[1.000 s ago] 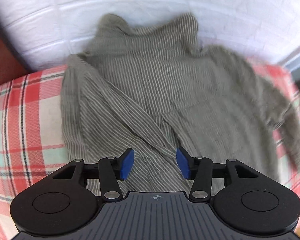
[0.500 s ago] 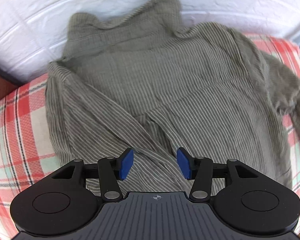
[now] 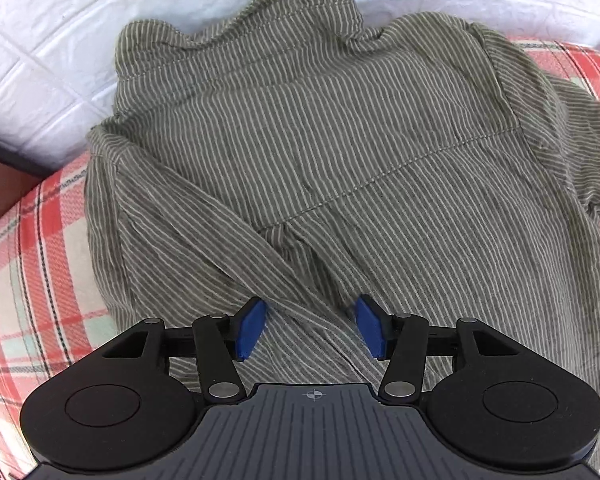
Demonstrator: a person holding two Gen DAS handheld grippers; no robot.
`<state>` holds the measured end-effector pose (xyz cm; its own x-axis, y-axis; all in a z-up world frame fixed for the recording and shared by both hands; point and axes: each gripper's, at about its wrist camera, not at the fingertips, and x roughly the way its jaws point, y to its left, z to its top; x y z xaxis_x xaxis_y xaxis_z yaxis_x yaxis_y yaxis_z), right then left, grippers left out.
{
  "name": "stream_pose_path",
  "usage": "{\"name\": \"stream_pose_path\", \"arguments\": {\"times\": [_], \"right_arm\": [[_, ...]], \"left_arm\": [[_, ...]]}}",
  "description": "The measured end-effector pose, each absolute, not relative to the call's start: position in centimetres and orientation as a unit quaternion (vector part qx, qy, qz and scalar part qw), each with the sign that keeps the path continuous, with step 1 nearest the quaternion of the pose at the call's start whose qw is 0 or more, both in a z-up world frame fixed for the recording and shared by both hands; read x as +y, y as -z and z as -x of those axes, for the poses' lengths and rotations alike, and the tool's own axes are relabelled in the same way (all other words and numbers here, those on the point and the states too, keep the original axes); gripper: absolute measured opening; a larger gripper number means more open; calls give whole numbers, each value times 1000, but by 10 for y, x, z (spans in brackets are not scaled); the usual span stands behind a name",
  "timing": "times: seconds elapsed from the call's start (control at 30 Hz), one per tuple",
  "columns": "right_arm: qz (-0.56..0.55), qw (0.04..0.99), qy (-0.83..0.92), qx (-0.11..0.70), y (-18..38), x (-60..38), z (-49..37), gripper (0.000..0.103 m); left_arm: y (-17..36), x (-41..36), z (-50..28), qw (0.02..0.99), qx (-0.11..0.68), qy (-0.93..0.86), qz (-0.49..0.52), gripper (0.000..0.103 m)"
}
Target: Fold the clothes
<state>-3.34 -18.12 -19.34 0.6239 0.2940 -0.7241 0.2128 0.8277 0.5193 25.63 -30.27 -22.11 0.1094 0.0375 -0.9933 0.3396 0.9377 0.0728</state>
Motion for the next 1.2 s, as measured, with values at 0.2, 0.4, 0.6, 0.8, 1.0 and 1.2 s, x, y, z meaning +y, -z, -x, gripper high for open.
{"name": "stream_pose_path", "arguments": {"times": [0.2,0.4,0.6,0.8,1.0,1.2], "right_arm": [[-274,844,-23,460,228,-188,8,43],[-291,825,-66,480,236,-189,0,5],[-281,845,-142,431,185,-177,12,4],[-255,852,-197,412,162,-160,12,4],[-262,849,-218,404,162,-152,10,4],[-268,850,-207,403,156,-155,17,4]], "left_arm": [[217,-301,-253,728,659,109,-154,66],[214,-295,-256,725,664,107,-151,67],[208,-295,-256,712,676,117,-152,72],[196,-299,-256,702,680,132,-167,74],[205,-303,-261,698,680,119,-194,74],[208,-299,-271,696,689,150,-134,0]]}}
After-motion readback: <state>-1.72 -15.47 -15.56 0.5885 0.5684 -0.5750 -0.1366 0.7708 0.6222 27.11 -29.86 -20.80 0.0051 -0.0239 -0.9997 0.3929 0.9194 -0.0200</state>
